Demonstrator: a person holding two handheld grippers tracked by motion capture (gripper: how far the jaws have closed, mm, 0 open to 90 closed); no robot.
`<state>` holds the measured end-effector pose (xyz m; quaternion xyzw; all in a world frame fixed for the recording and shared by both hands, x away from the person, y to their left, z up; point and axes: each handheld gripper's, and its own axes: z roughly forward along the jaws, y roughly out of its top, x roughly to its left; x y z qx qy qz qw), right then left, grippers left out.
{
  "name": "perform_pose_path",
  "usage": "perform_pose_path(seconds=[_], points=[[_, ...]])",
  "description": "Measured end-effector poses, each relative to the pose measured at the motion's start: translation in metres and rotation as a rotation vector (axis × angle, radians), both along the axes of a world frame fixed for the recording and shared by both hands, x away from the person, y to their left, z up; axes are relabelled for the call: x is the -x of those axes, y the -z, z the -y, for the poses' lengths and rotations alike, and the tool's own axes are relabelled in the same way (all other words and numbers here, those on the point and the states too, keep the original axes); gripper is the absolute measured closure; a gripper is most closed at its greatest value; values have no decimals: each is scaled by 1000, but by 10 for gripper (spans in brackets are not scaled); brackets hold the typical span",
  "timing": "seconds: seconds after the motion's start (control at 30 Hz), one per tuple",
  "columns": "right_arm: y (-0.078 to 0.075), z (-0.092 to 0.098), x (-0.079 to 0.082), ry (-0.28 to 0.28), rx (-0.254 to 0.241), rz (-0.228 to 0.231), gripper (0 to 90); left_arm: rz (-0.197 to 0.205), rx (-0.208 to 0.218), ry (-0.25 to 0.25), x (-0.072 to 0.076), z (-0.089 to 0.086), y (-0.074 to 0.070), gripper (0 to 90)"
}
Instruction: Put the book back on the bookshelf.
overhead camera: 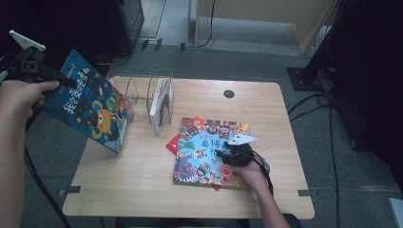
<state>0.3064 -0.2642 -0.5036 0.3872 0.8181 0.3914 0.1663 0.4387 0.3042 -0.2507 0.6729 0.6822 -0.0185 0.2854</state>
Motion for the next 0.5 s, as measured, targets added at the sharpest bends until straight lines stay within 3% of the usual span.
perform_pose_path(seconds=[0.23,0.5], points=[[0,0,10,7,3,3,480,9,-14,-20,-20,2,1,812],[0,2,20,33,7,7,471,13,-4,18,-38,9,5,811]])
